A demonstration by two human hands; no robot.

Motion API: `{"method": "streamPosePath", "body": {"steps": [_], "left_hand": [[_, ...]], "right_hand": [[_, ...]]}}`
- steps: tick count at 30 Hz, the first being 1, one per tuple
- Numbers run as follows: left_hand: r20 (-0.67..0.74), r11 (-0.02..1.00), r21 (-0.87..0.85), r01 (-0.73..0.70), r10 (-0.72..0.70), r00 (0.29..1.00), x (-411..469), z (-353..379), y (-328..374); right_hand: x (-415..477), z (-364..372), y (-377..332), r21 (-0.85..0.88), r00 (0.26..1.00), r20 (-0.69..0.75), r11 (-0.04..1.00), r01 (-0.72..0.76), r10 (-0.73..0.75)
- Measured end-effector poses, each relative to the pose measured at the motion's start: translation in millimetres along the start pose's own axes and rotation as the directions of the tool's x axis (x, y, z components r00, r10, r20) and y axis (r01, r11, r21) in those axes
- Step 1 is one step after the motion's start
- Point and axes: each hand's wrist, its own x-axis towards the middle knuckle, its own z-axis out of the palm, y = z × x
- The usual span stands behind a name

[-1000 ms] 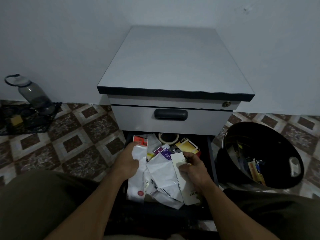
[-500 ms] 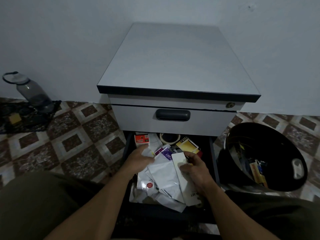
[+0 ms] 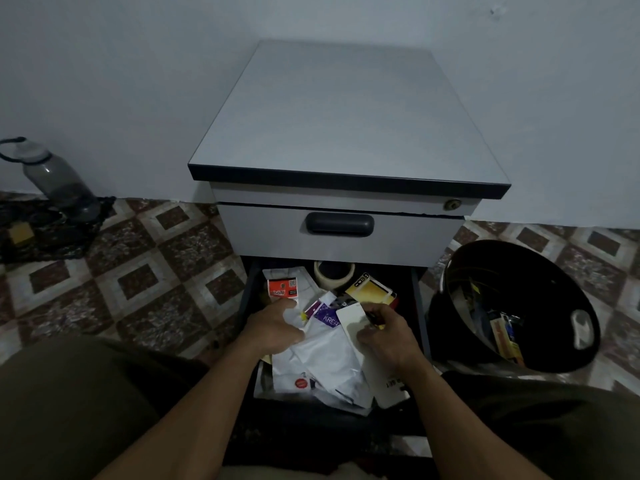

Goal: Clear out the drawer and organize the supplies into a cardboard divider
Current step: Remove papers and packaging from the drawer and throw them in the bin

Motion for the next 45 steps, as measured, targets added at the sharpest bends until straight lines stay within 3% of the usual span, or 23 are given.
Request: {"method": "streamPosePath", "body": {"steps": [5, 11, 16, 21, 26, 35, 39, 41, 45], "left_hand": [[0.115, 0.999, 0.031, 0.034, -0.037, 0.993, -10, -8, 2], [0.082, 1.0, 0.006, 0.009, -0.01, 0.997, -16, -3, -3], [0.077, 0.995, -0.095, 0.018, -0.01, 0.997, -20, 1, -7], [0.062, 0.997, -0.07, -0.011, 0.016, 0.998, -21, 3, -11], [0.084, 0.991, -0.13, 0.0, 0.011, 0.996, -25, 6, -12], [0.037, 0.998, -0.044, -0.044, 0.046, 0.998, -23, -1, -5], [0.024, 0.978, -0.202, -0.056, 0.062, 0.998, -27, -7, 3], [0.076, 0.96, -0.281, 0.01, 0.012, 0.997, -26, -9, 0], [0.156, 0.955, -0.286, 0.074, -0.03, 0.987, -25, -7, -4]], "right_hand": [[-6, 1, -2, -0.006, 0.999, 0.046, 1.0, 0.01, -0.01], [-11, 0, -1, 0.027, 0.997, 0.082, 1.0, -0.009, 0.007], [-11, 4, 0, 0.161, 0.996, 0.079, 0.985, -0.063, 0.05], [-8, 9, 0, 0.285, 0.991, 0.107, 0.952, -0.112, 0.085], [-10, 13, 0, 0.295, 0.975, 0.19, 0.94, -0.171, 0.117], [-6, 18, 4, 0.42, 0.981, 0.128, 0.888, -0.189, 0.148], [-2, 17, 6, 0.447, 0.982, 0.114, 0.875, -0.186, 0.15], [-1, 18, 7, 0.441, 0.981, 0.116, 0.877, -0.188, 0.152], [-3, 18, 6, 0.411, 0.978, 0.14, 0.89, -0.198, 0.153]]}}
